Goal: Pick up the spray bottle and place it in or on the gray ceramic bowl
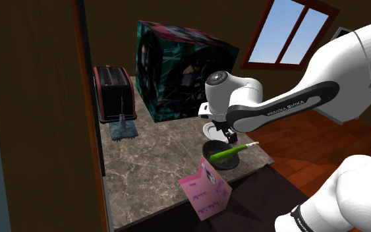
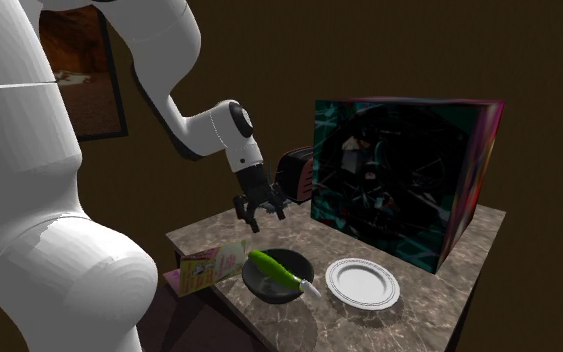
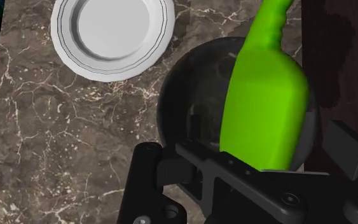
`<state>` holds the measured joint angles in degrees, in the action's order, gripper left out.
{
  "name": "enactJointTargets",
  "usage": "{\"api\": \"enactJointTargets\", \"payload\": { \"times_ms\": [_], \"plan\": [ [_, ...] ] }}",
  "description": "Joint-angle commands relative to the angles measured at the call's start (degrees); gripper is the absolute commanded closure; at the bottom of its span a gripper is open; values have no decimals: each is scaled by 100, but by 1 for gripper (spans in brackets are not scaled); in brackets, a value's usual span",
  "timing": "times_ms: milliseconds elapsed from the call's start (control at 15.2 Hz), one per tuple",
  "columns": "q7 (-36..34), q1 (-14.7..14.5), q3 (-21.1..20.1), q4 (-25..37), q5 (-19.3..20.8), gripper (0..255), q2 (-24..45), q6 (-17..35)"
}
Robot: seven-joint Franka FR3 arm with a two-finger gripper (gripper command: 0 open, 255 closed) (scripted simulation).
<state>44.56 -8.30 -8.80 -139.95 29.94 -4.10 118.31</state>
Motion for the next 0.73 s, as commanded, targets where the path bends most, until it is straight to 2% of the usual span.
{"api": "enactJointTargets", "payload": {
  "times_ms": [0,198,660],
  "plan": [
    [49,-47,-44,109,-97,0,-74,-185],
    [159,-170,-162,455,-328,0,-233,-703],
    [159,-170,-162,455,-328,0,-233,-703]
  ]
}}
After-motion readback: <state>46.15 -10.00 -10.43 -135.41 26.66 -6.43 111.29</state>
